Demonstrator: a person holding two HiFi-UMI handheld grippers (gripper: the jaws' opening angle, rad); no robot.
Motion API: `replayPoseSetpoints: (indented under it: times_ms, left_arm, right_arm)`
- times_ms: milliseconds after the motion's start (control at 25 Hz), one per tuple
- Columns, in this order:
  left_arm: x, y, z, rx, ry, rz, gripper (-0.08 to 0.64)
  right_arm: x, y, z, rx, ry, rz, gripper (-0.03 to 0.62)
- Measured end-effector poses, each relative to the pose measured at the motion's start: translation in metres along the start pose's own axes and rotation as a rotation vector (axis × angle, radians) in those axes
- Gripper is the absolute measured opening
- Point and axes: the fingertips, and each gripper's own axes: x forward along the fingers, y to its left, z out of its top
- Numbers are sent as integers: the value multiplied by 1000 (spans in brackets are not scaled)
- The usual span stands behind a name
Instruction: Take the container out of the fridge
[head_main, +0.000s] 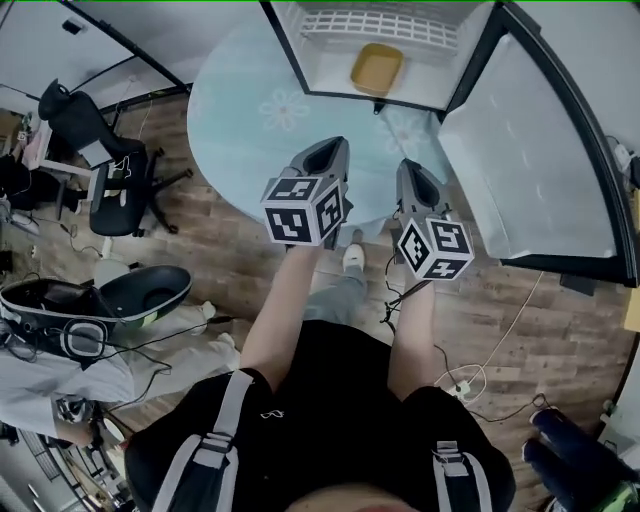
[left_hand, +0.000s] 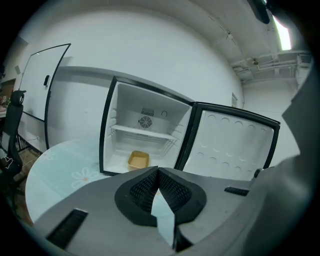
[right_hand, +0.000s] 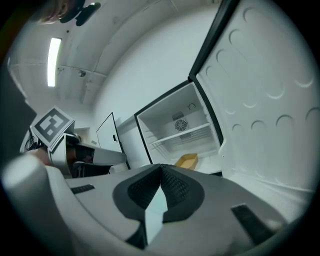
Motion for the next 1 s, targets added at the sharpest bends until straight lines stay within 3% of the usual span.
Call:
replayPoseSetpoints:
  times_ms: [240,560,680,840,1000]
  left_arm:
    - [86,20,29,-5,41,-20,0]
    - [121,2,52,-35,26,-73,0]
    - [138,3,54,-44,39,-69,0]
    - [143,29,45,-93,59,7,0]
    - [155,51,37,-105,73,35,0]
  right_arm:
    - [70,-48,21,15,40,-34,6]
    - [69,-84,57,-50,57,-104,6]
    - [90,-85,61,-67,80,-69,6]
    - [117,-78,50,-90,158,-1,6]
    - [144,-81,35,-75,215,40,6]
